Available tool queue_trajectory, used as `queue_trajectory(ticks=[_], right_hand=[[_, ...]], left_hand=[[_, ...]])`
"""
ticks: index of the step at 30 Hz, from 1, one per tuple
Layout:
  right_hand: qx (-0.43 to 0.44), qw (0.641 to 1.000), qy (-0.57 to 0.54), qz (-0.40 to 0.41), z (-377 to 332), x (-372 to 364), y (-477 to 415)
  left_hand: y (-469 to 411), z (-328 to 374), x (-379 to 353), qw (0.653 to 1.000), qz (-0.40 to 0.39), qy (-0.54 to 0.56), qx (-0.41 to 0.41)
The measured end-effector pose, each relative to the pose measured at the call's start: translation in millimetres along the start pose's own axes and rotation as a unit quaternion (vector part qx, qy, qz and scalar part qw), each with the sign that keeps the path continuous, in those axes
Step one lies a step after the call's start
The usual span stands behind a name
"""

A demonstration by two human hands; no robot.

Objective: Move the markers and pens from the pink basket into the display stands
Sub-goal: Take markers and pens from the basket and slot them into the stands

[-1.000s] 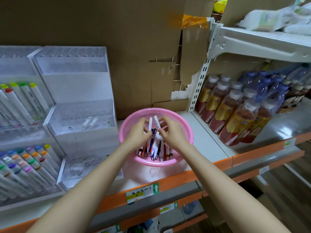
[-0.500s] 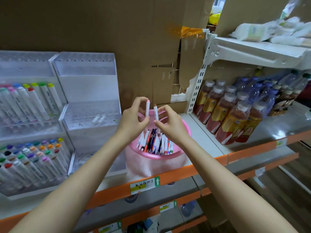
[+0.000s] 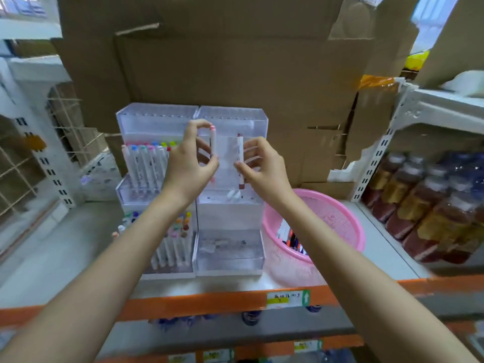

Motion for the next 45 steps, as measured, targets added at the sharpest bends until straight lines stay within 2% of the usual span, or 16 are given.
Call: queue_trajectory(ticks=[6,14,19,28,35,45], right_hand=[[0.014,1.0,-0.016,-0.013,-17,-44,-34],[0.058,0.998,0.006,-0.019,-23,-75,-64],[0.07,0.997,0.025,0.019,-23,-88,-73],[0.066,0.994,0.057,0.058,-21,-98,-77],[0.061,0.991,0.072,0.093,-18,-101,-77],[0.042,0.992,0.065,0.103,-10,-107,-68]], left_hand=[[-6,-30,41,0.999,-0.025,-0.025,0.005],[-28,-56,67,0.998,-0.053,0.02,-0.033],[-36,-64,70,0.997,-0.05,0.018,-0.06],[-42,-81,68,0.994,-0.081,0.053,-0.043],[-42,-85,67,0.992,-0.075,0.093,-0.039],[-36,-88,62,0.992,-0.099,-0.008,-0.075]])
Point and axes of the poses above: each hand's wrist, its own y-axis away from the middle knuckle, its own x-axis out of the back of the hand, z = x × y, the point moved 1 cm from there along -y, towards the middle knuckle, and after that the axes turned 13 degrees about -z, right-handed, at the moved point
